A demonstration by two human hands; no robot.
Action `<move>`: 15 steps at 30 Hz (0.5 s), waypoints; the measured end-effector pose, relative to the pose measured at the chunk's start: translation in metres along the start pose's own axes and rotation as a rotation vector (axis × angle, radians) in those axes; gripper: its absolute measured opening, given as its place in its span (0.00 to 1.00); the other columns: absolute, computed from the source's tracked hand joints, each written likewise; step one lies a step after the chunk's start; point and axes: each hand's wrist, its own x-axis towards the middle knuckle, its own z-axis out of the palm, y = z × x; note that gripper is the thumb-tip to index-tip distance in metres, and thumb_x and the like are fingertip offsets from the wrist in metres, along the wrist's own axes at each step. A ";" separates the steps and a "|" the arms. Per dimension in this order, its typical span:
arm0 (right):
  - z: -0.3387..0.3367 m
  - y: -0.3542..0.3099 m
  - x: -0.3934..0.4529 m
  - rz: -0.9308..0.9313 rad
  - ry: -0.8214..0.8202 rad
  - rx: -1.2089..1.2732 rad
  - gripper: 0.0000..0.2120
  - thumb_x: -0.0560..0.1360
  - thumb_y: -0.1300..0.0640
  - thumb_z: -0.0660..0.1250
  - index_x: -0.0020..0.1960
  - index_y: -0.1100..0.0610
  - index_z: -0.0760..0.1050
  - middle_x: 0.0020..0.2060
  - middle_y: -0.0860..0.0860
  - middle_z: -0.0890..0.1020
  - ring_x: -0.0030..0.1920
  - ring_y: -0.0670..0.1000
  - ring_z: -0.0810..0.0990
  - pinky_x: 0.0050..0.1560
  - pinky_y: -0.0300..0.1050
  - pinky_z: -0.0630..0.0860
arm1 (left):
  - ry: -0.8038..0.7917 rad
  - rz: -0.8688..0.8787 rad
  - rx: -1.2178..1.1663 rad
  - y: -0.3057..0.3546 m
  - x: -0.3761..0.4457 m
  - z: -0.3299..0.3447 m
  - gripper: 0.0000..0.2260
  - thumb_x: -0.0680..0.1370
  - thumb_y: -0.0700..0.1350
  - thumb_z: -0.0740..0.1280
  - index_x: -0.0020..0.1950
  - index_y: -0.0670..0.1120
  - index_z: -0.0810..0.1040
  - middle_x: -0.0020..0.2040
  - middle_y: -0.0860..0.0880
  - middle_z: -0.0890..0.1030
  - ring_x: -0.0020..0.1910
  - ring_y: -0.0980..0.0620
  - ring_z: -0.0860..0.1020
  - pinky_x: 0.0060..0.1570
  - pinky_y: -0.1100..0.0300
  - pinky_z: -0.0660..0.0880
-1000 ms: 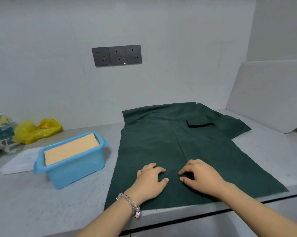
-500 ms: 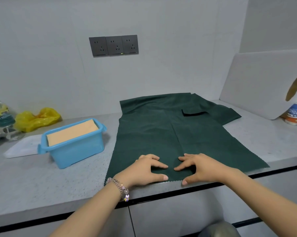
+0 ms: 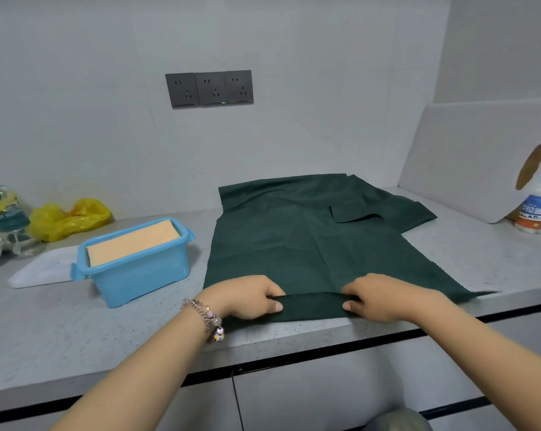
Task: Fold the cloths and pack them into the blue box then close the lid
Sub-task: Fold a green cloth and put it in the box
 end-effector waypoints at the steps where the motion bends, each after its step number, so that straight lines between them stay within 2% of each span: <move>1: -0.005 0.002 0.000 0.011 -0.017 -0.018 0.09 0.79 0.50 0.57 0.47 0.53 0.74 0.41 0.48 0.78 0.44 0.52 0.73 0.40 0.42 0.66 | -0.026 -0.010 0.010 0.000 -0.001 -0.004 0.11 0.79 0.46 0.62 0.36 0.49 0.72 0.34 0.53 0.72 0.34 0.54 0.69 0.39 0.60 0.66; 3: -0.017 0.004 -0.003 0.027 -0.087 -0.021 0.12 0.80 0.50 0.57 0.38 0.50 0.68 0.34 0.44 0.72 0.40 0.51 0.71 0.34 0.40 0.64 | -0.075 -0.029 0.048 -0.001 -0.004 -0.011 0.11 0.78 0.48 0.64 0.36 0.48 0.72 0.32 0.54 0.72 0.32 0.55 0.70 0.37 0.61 0.66; 5: -0.028 0.005 -0.003 0.041 -0.191 -0.017 0.14 0.79 0.48 0.58 0.36 0.50 0.67 0.33 0.42 0.71 0.36 0.47 0.71 0.33 0.36 0.63 | -0.151 -0.049 0.043 -0.001 -0.006 -0.018 0.12 0.78 0.49 0.65 0.35 0.49 0.72 0.31 0.56 0.73 0.30 0.57 0.71 0.33 0.64 0.67; 7: -0.037 0.004 -0.002 0.066 -0.314 -0.028 0.10 0.78 0.46 0.60 0.42 0.49 0.73 0.35 0.41 0.73 0.37 0.45 0.72 0.34 0.36 0.65 | -0.272 -0.083 -0.013 0.002 -0.007 -0.025 0.08 0.78 0.48 0.65 0.39 0.50 0.76 0.33 0.55 0.77 0.31 0.57 0.74 0.32 0.68 0.71; 9: -0.046 0.003 0.005 0.099 -0.385 -0.050 0.11 0.76 0.44 0.62 0.50 0.48 0.77 0.36 0.40 0.75 0.40 0.46 0.74 0.35 0.36 0.66 | -0.339 -0.121 -0.034 0.002 -0.004 -0.033 0.04 0.78 0.47 0.65 0.46 0.49 0.79 0.38 0.53 0.80 0.35 0.54 0.76 0.36 0.67 0.73; 11: -0.055 0.002 0.017 0.128 -0.338 -0.092 0.14 0.75 0.42 0.64 0.52 0.51 0.77 0.37 0.43 0.75 0.41 0.49 0.74 0.37 0.40 0.67 | -0.268 -0.151 0.090 0.000 0.007 -0.040 0.05 0.78 0.48 0.65 0.48 0.49 0.79 0.41 0.52 0.80 0.38 0.52 0.76 0.38 0.63 0.72; 12: -0.056 0.003 0.026 0.141 -0.262 -0.113 0.15 0.74 0.42 0.65 0.52 0.52 0.77 0.39 0.45 0.76 0.43 0.50 0.75 0.39 0.41 0.67 | -0.181 -0.169 0.200 -0.001 0.015 -0.041 0.06 0.78 0.48 0.65 0.48 0.48 0.79 0.43 0.51 0.79 0.39 0.51 0.75 0.38 0.62 0.70; 15: -0.044 0.007 0.060 0.211 0.104 -0.221 0.17 0.72 0.43 0.68 0.54 0.53 0.77 0.50 0.50 0.80 0.52 0.54 0.78 0.44 0.42 0.67 | 0.103 -0.257 0.336 -0.005 0.044 -0.031 0.09 0.77 0.42 0.61 0.54 0.44 0.79 0.52 0.47 0.80 0.49 0.46 0.77 0.45 0.58 0.73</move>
